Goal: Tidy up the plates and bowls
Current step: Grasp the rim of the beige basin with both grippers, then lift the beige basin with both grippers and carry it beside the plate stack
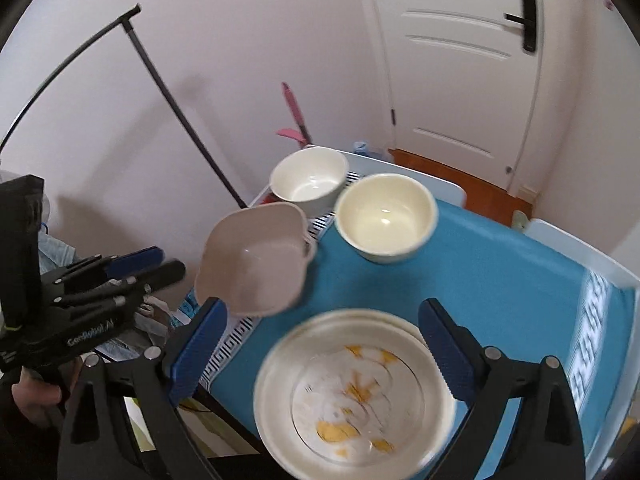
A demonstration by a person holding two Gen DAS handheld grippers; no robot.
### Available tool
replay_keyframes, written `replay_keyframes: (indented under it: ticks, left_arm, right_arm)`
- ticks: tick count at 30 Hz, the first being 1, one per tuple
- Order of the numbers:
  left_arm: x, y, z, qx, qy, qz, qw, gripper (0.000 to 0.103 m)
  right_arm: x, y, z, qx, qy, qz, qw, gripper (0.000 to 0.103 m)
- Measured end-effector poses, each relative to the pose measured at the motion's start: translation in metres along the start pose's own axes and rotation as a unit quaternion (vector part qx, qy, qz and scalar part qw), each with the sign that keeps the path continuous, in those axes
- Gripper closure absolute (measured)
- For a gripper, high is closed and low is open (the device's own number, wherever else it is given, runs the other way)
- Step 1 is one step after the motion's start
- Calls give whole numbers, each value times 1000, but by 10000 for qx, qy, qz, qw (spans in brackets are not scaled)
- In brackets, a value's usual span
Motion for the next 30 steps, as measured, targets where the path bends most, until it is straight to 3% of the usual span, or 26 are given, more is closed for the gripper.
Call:
replay_keyframes:
  ticks: [5,9,11,14,16,18,20,25,28,30]
  left_arm:
    - [22,-1,-30,-72,205,-193,9996,3]
    - [52,-16,-53,-436,87,-505,9977,3]
    - [66,-24,-58,-576,-42,-649,9962,4]
    - [88,-31,-60,-652,-207,-841,9941,16]
    - [101,-36,-59,-634,-251,-967,9930,33]
    - [113,-38,-56,-622,-328,-1078,9917,42]
    - [120,-41,-53,-593,-395,-1146,9909,52]
    - [134,-43,-46,-474,-380,-1232,9905,79]
    - [138,-44,-44,-395,-315,-1269,9906,84]
    - [136,-42,-43,-268,-199,-1227,9919,84]
  right_arm:
    - [38,11,-19,-153,89,-231,9996,8]
    - [82,8,-23,-121,69,-888,9960,8]
    - [97,8,-23,-88,32,-959,9953,8]
    - [122,7,-23,-129,-84,-1135,9934,8]
    - [134,5,-21,-62,-37,-1257,9920,8]
    - [145,3,-20,31,38,-1364,9906,8]
    - [151,3,-21,38,58,-1378,9904,15]
    - [162,-1,-21,21,81,-1520,9883,62]
    - [168,-4,-22,22,176,-1601,9869,88]
    - [169,-7,-26,-45,232,-1633,9863,91]
Point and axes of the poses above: each gripper's, at about its wrist camera, not at the fingertips, and x roughly the way its jaws point, z to its right, y to its top, the point moved 10 cm from there along x, roughly the way its jaws point, and after that the axes turned 3 degrees about -z, right-handed, at the moved point
